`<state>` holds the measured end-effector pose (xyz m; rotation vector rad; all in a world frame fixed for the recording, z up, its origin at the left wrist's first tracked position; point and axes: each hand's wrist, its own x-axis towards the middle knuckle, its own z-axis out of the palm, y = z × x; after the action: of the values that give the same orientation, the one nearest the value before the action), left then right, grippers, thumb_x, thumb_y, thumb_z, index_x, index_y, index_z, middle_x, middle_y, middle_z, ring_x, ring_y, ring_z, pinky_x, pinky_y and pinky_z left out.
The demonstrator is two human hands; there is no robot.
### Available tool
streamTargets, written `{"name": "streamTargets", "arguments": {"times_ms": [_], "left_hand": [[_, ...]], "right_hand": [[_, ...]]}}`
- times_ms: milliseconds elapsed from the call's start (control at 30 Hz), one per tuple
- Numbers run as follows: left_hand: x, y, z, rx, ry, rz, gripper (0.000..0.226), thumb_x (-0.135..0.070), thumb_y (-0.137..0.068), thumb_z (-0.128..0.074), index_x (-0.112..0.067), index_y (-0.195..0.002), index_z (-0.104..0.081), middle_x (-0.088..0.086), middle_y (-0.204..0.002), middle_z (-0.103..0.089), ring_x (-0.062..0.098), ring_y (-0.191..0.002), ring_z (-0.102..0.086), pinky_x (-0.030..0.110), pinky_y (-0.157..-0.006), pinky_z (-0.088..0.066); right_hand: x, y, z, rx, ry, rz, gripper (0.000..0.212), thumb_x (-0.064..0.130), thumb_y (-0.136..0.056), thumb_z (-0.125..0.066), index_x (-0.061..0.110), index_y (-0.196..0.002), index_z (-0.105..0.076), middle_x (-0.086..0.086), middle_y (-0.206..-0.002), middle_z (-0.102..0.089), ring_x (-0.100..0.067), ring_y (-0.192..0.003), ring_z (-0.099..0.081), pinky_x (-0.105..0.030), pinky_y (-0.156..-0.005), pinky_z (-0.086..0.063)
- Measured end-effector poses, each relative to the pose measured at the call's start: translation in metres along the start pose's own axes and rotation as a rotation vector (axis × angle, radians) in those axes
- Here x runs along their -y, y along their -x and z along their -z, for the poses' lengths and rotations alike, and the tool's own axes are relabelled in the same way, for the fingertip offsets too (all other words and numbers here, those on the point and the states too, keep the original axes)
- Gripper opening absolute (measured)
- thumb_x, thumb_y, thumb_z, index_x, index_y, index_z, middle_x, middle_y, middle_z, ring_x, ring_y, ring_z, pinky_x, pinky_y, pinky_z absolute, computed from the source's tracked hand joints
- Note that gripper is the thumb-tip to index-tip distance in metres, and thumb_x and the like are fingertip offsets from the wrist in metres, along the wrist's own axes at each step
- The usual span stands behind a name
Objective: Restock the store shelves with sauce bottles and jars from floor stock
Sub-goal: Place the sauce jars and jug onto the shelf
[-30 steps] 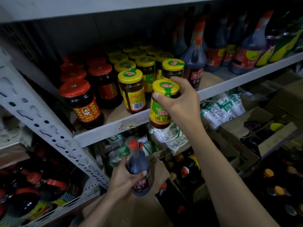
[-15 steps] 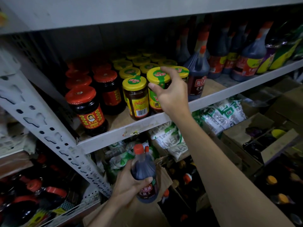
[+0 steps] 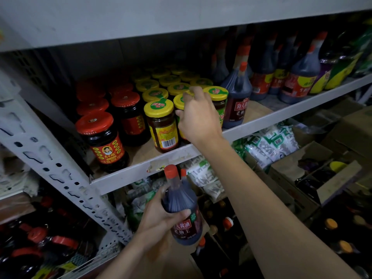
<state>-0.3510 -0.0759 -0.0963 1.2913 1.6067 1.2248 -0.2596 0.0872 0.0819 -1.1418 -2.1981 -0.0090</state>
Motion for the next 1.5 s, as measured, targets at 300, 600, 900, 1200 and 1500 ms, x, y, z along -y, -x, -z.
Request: {"name": "streamTargets", "arguments": {"times_ms": [300,600,900,1200,1500], "left_hand": [[-0.033,-0.014,-0.009,0.042,0.085,-0.038,0.07,-0.045,-0.068,-0.087,-0.051,-0.126,-0.049,-0.02,-0.127,-0.061,0.002,-0.117,-0.058,0.026,-0.091,-0.052],[-0.072,-0.044,-0.021,0.149,0.299,0.038,0.063,-0.036,-0.062,-0.083,-0.017,-0.119,-0.064,0.005,-0.111,-0.073,0.024,-0.102,-0.069,0.027,-0.078,-0.055],[-0.153,-0.089,-0.09,0.265,0.324,-0.066,0.054,-0.028,-0.062,-0.085,-0.016,-0.112,-0.067,0.005,-0.105,-0.075,0.023,-0.097,-0.071,0.025,-0.075,-0.056],[-0.206,-0.155,-0.2,0.164,0.242,-0.143,0.052,-0.008,-0.071,-0.084,-0.004,-0.117,-0.061,0.011,-0.108,-0.072,0.021,-0.097,-0.07,0.028,-0.08,-0.055],[-0.257,-0.219,-0.224,0.007,0.129,-0.31,0.081,-0.022,-0.059,-0.088,-0.001,-0.129,-0.054,0.013,-0.12,-0.068,0.023,-0.11,-0.066,0.046,-0.099,-0.05]], "right_hand": [[-0.015,0.008,0.006,-0.004,0.144,0.204,0.043,0.024,-0.097,-0.054,0.0,-0.133,-0.054,-0.012,-0.142,-0.049,-0.032,-0.137,-0.034,-0.041,-0.108,-0.033],[-0.076,0.082,0.009,-0.209,-0.469,-0.328,0.022,0.01,-0.093,-0.057,0.009,-0.114,-0.062,-0.007,-0.11,-0.064,-0.024,-0.104,-0.058,-0.036,-0.089,-0.047],[-0.15,0.11,0.037,0.008,-0.955,-0.626,0.033,0.026,-0.101,-0.051,0.013,-0.075,-0.066,-0.013,-0.079,-0.069,-0.021,-0.073,-0.061,-0.038,-0.069,-0.044],[-0.249,0.082,0.067,-0.176,-1.226,-0.742,0.032,0.05,-0.083,-0.051,0.033,-0.079,-0.078,-0.006,-0.089,-0.076,-0.029,-0.089,-0.071,-0.053,-0.084,-0.055],[-0.306,0.044,0.074,0.106,-1.07,-0.337,0.097,0.022,-0.084,-0.075,0.038,-0.155,-0.011,0.005,-0.149,-0.042,-0.007,-0.131,-0.048,-0.031,-0.1,-0.048]]}}
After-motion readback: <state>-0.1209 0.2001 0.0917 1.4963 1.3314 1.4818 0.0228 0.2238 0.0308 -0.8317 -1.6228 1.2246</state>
